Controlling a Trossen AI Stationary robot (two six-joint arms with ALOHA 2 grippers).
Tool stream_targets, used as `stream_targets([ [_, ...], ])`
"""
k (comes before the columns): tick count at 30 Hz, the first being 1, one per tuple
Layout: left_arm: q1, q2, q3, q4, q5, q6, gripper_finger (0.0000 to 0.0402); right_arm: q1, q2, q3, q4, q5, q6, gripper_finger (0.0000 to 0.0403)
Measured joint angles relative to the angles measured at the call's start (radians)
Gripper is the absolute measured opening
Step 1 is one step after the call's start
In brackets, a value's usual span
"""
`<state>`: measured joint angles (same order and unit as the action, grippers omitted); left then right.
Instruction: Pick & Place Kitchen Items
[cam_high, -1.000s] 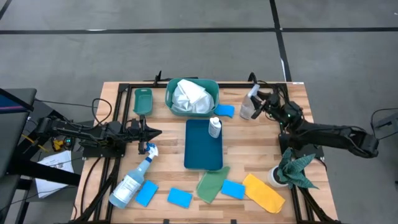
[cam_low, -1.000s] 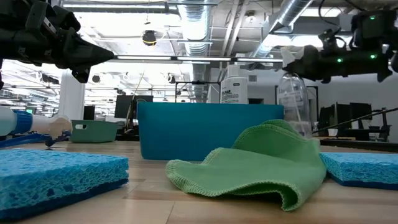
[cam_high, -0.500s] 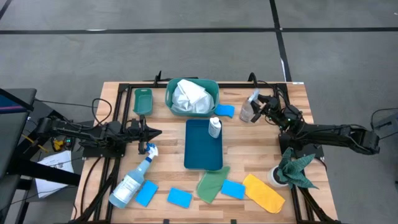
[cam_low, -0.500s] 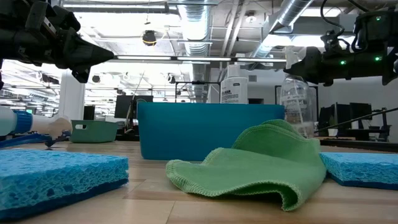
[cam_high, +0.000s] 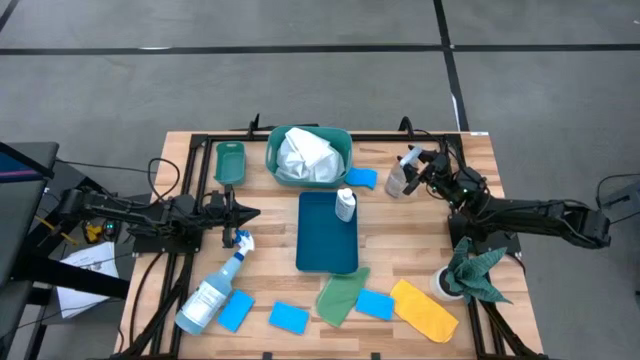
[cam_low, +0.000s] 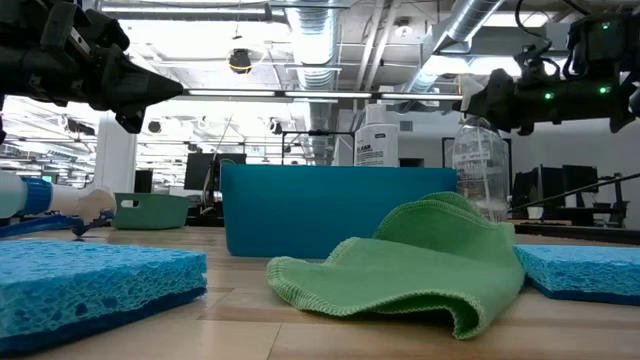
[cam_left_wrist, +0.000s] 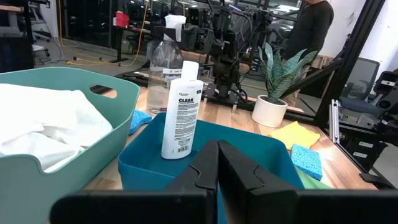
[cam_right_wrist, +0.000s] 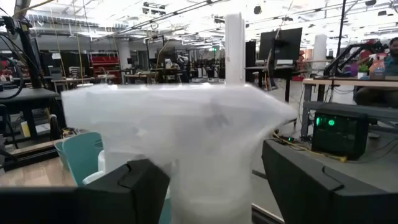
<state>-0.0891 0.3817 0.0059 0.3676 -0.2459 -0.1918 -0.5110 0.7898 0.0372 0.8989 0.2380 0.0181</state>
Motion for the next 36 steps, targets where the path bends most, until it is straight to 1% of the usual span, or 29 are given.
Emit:
stream_targets([
  [10,0.0,0.0,0.0,0.0,0.0,0.0,0.0,0.0,0.0,0.008,-0.009,-0.001,0.006,0.024],
  [17,0.0,0.0,0.0,0.0,0.0,0.0,0.0,0.026,-0.002,0.013,-0.122,-0.003,0.018,0.024],
  [22,0.0,0.0,0.0,0.0,0.0,0.0,0.0,0.046,-0.005,0.013,-0.133,0.016,0.016,0.024],
  [26,0.0,0.0,0.0,0.0,0.0,0.0,0.0,0.046,-0.034,0.014,-0.162,0.038,0.02,0.024],
  [28,0.0,0.0,0.0,0.0,0.0,0.0,0.0,0.047,-0.061,0.031,-0.241,0.041,0.019,0.0243],
  [32,0.0,0.0,0.0,0.0,0.0,0.0,0.0,0.047,-0.133,0.094,-0.476,0.041,0.017,0.0258],
  [36,0.0,0.0,0.0,0.0,0.0,0.0,0.0,0.047,-0.206,0.148,-0.665,0.041,-0.018,0.0274],
])
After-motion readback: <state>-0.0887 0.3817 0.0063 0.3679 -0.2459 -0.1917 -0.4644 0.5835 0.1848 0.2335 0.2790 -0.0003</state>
